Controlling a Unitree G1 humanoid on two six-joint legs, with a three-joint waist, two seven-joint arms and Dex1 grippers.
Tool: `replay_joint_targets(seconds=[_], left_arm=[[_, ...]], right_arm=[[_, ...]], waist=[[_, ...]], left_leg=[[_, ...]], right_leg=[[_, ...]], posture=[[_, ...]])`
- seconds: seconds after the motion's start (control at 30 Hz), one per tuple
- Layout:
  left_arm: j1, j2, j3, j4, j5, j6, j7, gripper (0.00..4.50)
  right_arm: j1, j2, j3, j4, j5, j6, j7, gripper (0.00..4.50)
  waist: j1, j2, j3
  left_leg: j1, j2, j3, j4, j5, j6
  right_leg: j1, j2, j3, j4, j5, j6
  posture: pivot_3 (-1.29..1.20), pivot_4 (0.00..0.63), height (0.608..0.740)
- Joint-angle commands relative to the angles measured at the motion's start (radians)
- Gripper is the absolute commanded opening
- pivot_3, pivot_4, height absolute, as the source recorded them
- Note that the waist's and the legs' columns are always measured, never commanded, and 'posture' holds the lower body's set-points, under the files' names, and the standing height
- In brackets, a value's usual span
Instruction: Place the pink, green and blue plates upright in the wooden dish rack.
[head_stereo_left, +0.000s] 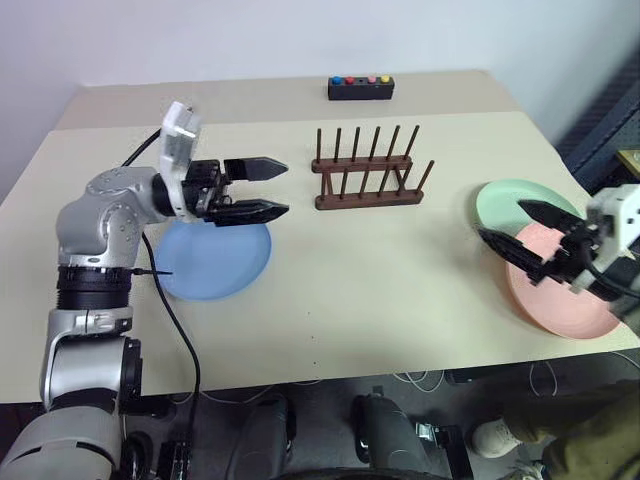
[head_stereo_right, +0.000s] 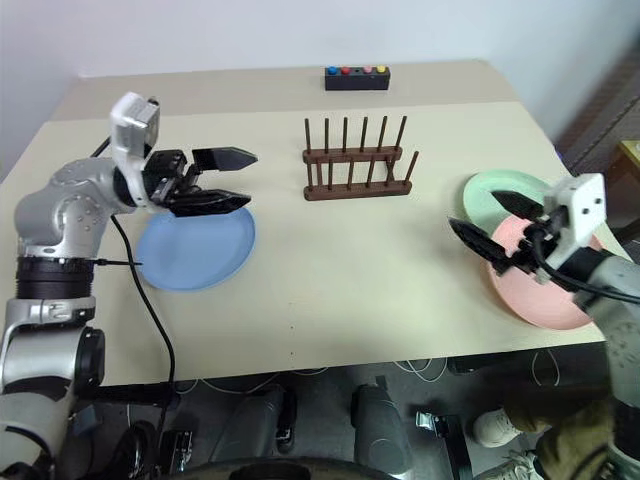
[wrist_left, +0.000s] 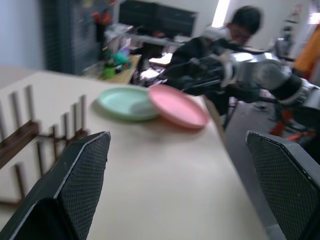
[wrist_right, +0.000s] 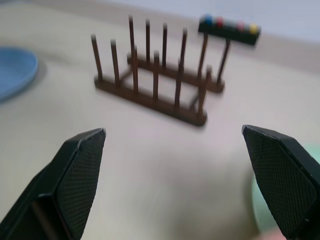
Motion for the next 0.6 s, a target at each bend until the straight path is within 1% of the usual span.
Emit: replay_joint_targets(seconds=[0.03,0.07,0.1,0.17,0.23,0.37,0.6], left_arm=[[0.017,0.001,0.000,-0.058,-0.034,-0.026,-0.026,4.46],[0.020,-0.003,-0.019,-0.058,-0.030,-0.024,-0.032,4.46],[0.019,-0.018,-0.025,-0.056,-0.026,-0.042,-0.030,4.46],[0.008,-0.030,-0.036,-0.048,-0.024,-0.050,-0.030,4.46],[0.001,-0.035,-0.043,-0.044,-0.025,-0.053,-0.037,4.46],[-0.002,-0.043,-0.058,-0.041,-0.017,-0.077,-0.036,4.46],[0.012,-0.042,-0.063,-0.061,-0.016,-0.087,-0.018,4.46]], right_arm=[[0.096,-0.036,-0.080,-0.054,-0.029,0.001,0.021,4.48],[0.144,-0.046,-0.088,-0.052,-0.070,-0.009,0.022,4.48],[0.173,-0.046,-0.100,-0.050,-0.079,0.009,0.007,4.48],[0.238,-0.058,-0.078,-0.053,-0.135,0.004,0.000,4.48],[0.271,-0.054,-0.046,-0.054,-0.174,0.007,-0.019,4.48],[0.263,-0.044,-0.008,-0.067,-0.173,0.069,-0.057,4.48],[0.257,-0.036,0.075,-0.022,-0.235,0.056,-0.080,4.48]], waist=[[0.000,0.000,0.000],[0.001,0.000,0.000],[0.003,0.000,0.000],[0.006,0.000,0.000],[0.004,0.000,0.000],[-0.004,0.000,0.000],[0.003,0.000,0.000]], left_leg=[[0.000,0.000,0.000,0.000,0.000,0.000],[0.000,0.000,0.000,0.000,0.000,0.000],[0.001,0.000,0.000,0.000,0.000,0.000],[0.000,0.000,0.000,0.000,0.000,0.000],[0.000,-0.001,0.001,0.001,0.000,0.000],[0.001,0.000,0.001,0.000,0.000,0.000],[0.000,0.001,0.001,0.000,0.000,0.000]], right_leg=[[0.000,0.000,0.000,0.000,0.000,0.000],[0.000,0.000,0.000,0.000,0.000,0.000],[0.001,0.000,0.000,0.000,0.000,0.000],[0.001,0.000,0.000,-0.001,0.000,0.000],[0.001,0.000,0.001,-0.001,0.000,0.000],[0.001,0.002,0.001,-0.001,0.000,0.000],[0.001,0.002,0.001,-0.002,0.000,0.000]], posture=[[0.00,0.150,0.740],[0.00,0.150,0.740],[0.00,0.150,0.740],[0.00,0.150,0.740],[0.00,0.150,0.740],[0.00,0.150,0.740],[0.00,0.150,0.740]])
